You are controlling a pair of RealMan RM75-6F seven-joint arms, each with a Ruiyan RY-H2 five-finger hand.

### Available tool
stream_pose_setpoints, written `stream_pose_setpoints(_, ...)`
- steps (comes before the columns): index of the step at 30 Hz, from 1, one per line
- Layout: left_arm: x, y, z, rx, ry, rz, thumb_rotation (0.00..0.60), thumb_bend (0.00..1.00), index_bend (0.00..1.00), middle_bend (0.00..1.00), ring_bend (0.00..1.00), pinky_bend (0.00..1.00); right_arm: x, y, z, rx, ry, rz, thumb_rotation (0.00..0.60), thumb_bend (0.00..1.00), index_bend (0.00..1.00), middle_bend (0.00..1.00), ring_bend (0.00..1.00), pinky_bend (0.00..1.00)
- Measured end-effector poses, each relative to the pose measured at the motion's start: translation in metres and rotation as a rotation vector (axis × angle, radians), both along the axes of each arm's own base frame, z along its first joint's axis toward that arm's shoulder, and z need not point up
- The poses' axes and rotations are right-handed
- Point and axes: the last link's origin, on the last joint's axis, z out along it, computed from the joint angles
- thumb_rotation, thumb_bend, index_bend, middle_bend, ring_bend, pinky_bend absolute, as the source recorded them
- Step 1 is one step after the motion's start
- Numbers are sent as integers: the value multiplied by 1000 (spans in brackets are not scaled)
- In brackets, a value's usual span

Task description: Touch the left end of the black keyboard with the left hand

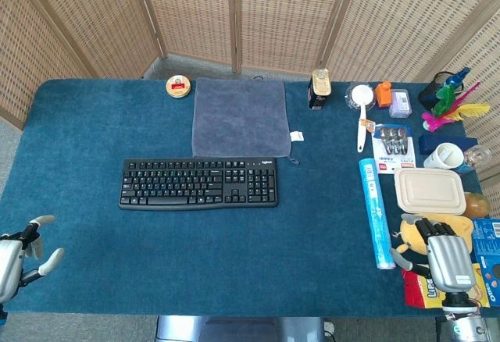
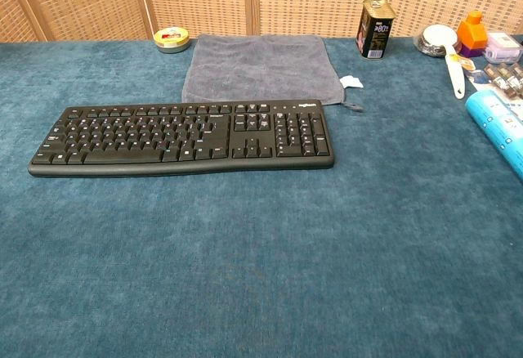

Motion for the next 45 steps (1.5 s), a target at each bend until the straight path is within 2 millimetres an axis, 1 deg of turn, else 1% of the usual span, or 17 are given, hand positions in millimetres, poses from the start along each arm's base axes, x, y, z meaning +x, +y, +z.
stream_pose_setpoints(9,-2,0,-9,-22,2,8,0,142,263,694,636,598,0,-3,-3,14,4,-1,0,257,272,366,378,340)
stream_pose_setpoints(14,0,4,-5,-13,9,-12,0,142,264,693,636,598,1,-1,0,3,3,4,0,258,272,366,378,340)
stream_pose_setpoints(18,6,12,-2,-13,34,-45,0,140,263,701,641,600,1,2,3,-8,1,-1,0,257,272,366,378,340)
stream_pose_setpoints(19,9,16,-2,-16,44,-58,0,140,263,717,653,610,0,3,4,-10,1,-3,0,257,272,366,378,340)
stream_pose_setpoints(20,11,19,-1,-18,52,-69,0,140,264,757,688,644,0,4,4,-12,1,-5,0,257,272,366,378,340)
stream_pose_setpoints(22,16,28,-2,-29,75,-93,0,141,263,854,774,735,-2,5,5,-13,3,-11,0,257,272,366,378,340)
stream_pose_setpoints(24,20,35,-2,-43,98,-113,0,141,263,954,868,855,-2,6,6,-13,4,-14,0,257,272,366,378,341)
stream_pose_setpoints(27,28,50,-5,-74,137,-149,0,141,264,1000,971,974,-2,7,7,-17,4,-14,0,257,272,366,380,342)
stream_pose_setpoints(30,35,66,-11,-118,186,-181,0,141,264,1000,1000,1000,-2,9,9,-22,6,-18,0,257,272,366,385,344)
stream_pose_setpoints(34,43,91,-20,-191,253,-201,0,141,263,1000,1000,1000,-3,10,10,-22,7,-25,0,257,272,366,386,344)
stream_pose_setpoints(39,50,117,-35,-281,311,-183,0,141,263,1000,1000,1000,-4,10,9,-22,8,-32,0,257,272,366,385,344)
stream_pose_setpoints(45,63,145,-63,-374,331,-167,0,140,263,1000,1000,1000,-7,10,8,-20,11,-40,0,257,272,366,385,344)
